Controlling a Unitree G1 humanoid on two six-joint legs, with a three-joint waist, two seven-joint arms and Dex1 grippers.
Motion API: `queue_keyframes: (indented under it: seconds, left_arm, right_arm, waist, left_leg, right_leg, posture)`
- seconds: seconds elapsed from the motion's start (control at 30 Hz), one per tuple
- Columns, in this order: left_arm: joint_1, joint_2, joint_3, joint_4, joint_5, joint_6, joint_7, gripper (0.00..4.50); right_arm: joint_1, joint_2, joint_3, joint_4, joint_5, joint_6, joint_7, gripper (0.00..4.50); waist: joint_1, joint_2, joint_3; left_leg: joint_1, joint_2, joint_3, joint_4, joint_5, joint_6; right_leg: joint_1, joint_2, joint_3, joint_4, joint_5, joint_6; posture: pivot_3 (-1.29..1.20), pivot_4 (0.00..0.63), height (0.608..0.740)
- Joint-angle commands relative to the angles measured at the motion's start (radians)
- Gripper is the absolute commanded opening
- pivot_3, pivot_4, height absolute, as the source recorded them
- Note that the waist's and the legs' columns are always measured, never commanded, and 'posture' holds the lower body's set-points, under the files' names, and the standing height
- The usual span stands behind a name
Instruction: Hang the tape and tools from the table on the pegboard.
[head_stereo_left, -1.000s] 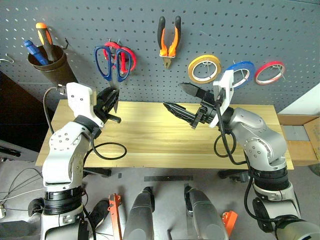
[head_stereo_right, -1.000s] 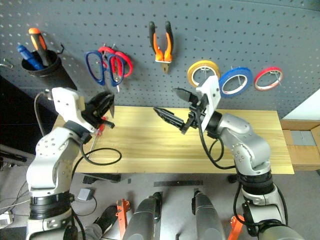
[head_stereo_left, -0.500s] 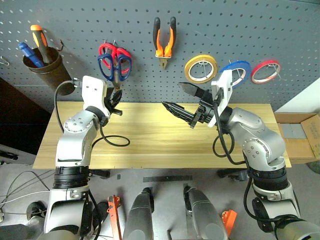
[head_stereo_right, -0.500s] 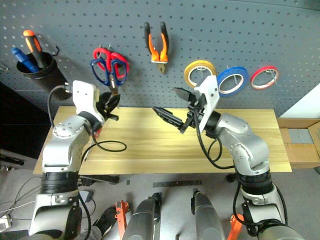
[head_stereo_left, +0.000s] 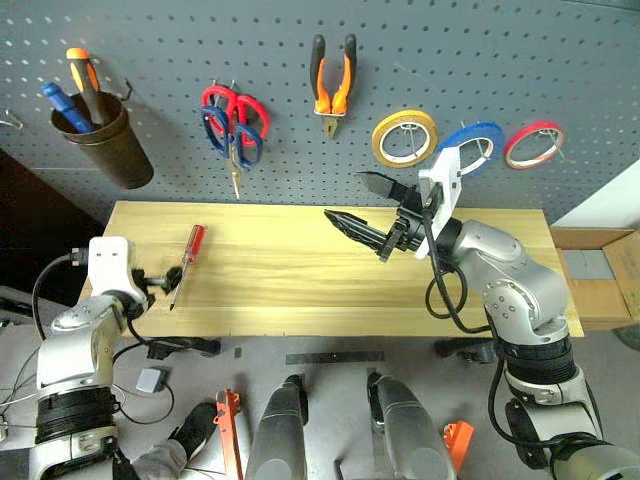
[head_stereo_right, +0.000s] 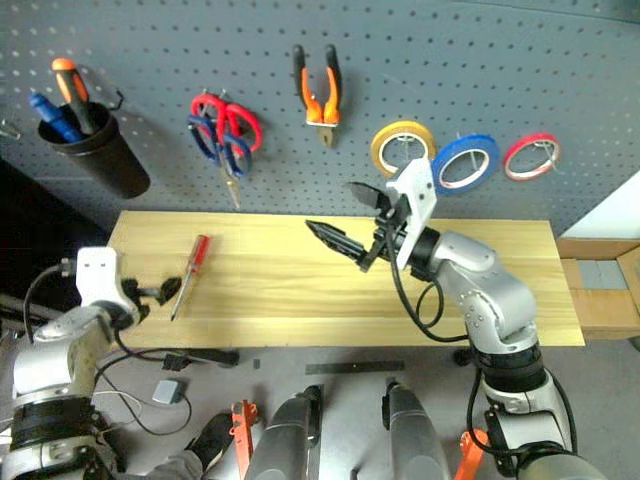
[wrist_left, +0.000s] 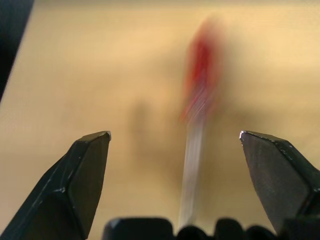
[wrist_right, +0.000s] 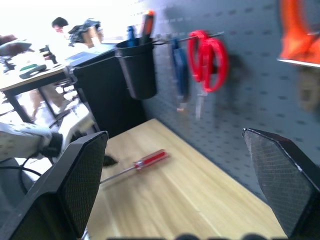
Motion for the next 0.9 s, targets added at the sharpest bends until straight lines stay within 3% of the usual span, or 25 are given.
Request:
queue_keyframes:
  seconds: [0.03,0.37,0.9]
  left_arm:
    - [-0.102,0.05,0.004,0.081,-0.023,0.013,-0.056,4.46]
    - [-0.337,0.085,-0.125,0.255,-0.005,-0.006,-0.209,4.46]
    - [-0.673,0.023,-0.273,0.824,0.167,-0.202,-0.169,4.46]
  right_arm:
    - [0.002,0.01,0.011,-0.033,0.007,-0.014,0.008,4.5]
    - [0.012,0.026,0.036,-0.057,-0.002,0.01,-0.003,4.5]
    - [0.034,0.02,0.025,-0.1,0.02,0.065,-0.03,4.5]
  waist:
    - [0.011,0.0,0.0]
    - [0.012,-0.001,0.0]
    - [0.003,-0.001,0.001]
  left_leg:
    - [-0.001,0.0,-0.001,0.0,0.0,0.0]
    - [-0.001,0.0,-0.005,-0.001,0.002,-0.003]
    - [-0.002,0.0,-0.006,-0.001,0.002,-0.002]
  right_leg:
    - [0.0,0.0,-0.001,0.0,0.0,0.0]
    - [0.002,-0.001,-0.008,-0.001,-0.001,-0.002]
    - [0.002,-0.001,-0.009,0.0,-0.001,-0.002]
  posture:
    - [0.02,0.324,0.74]
    - [0.03,0.344,0.74]
    - [0.02,0.393,0.74]
